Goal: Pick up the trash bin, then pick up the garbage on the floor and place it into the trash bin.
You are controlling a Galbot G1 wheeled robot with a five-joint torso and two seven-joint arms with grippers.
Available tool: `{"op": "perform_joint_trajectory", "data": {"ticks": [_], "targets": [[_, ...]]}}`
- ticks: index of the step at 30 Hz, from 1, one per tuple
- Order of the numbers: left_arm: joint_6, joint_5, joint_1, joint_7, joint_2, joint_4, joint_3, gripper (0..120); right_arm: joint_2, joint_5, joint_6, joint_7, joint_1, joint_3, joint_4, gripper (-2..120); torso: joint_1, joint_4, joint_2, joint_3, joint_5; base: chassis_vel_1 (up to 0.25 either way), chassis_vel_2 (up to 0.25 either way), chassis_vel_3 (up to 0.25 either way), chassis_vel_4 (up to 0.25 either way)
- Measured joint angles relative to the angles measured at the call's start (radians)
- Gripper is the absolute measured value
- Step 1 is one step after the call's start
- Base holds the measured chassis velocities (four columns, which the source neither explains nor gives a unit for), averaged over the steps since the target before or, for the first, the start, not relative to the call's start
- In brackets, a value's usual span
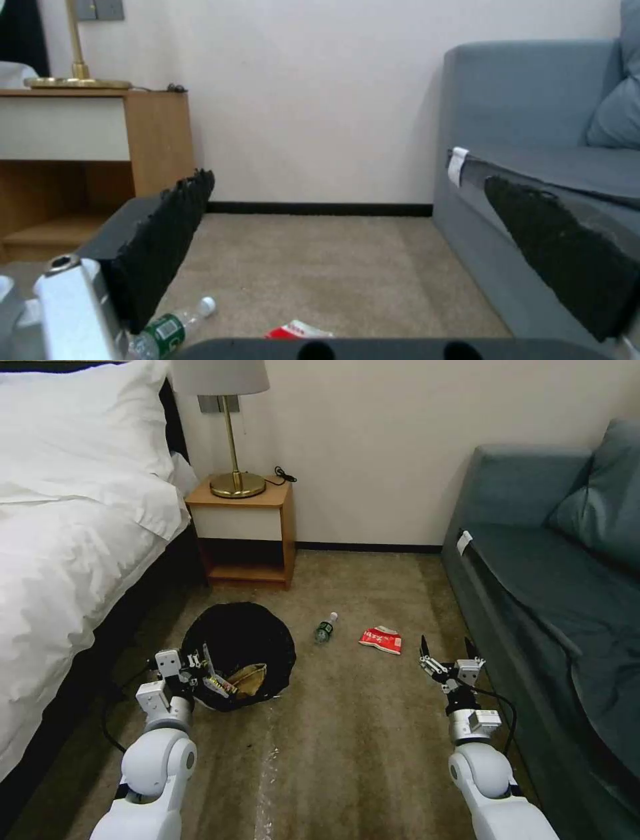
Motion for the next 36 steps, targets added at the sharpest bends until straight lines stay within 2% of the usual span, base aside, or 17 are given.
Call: {"op": "perform_joint_trajectory", "data": {"ticks": [36], "targets": [[-0.01,0.001,0.0,0.006,0.002,-0.002,-0.002,4,-0.012,0.022,0.005,-0.009,0.012,0.022,-0.001,100,0.0,0.0001,0.0,0.0,0.0001,-0.073,0.078,0.075,-0.076]]}}
